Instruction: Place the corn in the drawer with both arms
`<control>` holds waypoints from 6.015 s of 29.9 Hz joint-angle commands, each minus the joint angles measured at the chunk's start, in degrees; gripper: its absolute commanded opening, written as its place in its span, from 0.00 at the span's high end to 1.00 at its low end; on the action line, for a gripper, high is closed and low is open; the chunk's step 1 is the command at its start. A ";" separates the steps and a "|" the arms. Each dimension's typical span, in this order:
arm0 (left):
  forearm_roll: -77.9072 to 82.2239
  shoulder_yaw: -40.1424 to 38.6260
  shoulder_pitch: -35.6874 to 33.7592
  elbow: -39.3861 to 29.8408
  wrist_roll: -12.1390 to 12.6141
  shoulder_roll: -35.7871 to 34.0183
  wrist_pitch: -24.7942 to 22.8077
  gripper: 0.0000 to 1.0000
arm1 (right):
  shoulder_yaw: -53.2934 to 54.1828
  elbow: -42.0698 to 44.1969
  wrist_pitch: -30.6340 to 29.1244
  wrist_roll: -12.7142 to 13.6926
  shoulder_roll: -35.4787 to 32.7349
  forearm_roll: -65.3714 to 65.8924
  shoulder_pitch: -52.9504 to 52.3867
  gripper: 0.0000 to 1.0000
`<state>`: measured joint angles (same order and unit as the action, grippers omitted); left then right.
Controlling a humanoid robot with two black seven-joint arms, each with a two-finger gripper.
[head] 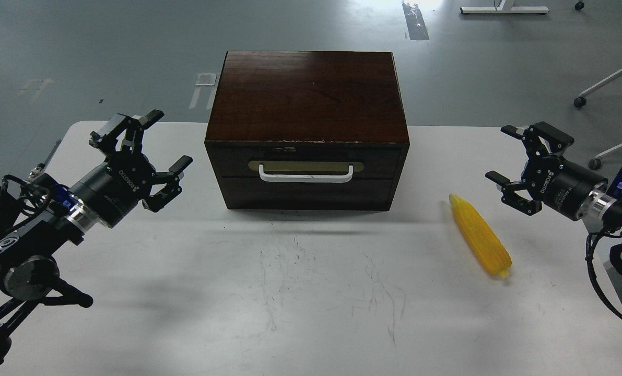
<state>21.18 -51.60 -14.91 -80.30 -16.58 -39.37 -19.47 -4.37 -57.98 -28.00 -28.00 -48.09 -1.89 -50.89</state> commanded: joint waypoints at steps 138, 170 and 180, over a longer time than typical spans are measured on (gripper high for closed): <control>92.99 56.52 -61.55 -7.32 -11.42 9.67 -8.53 0.01 | 1.38 1.29 0.00 0.00 -2.62 0.31 0.18 0.01; 103.54 56.96 -65.68 -9.78 -11.42 9.85 -8.53 0.01 | 1.38 1.03 0.00 0.00 -3.32 0.31 0.18 0.01; 83.62 45.65 -66.39 -14.53 -11.42 2.12 -8.53 0.01 | 1.38 1.20 0.00 0.00 -4.20 0.31 0.27 0.01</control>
<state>111.56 -1.63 -82.05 -95.24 -27.99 -34.53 -28.00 -2.99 -56.86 -28.00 -28.00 -52.14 -1.59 -50.69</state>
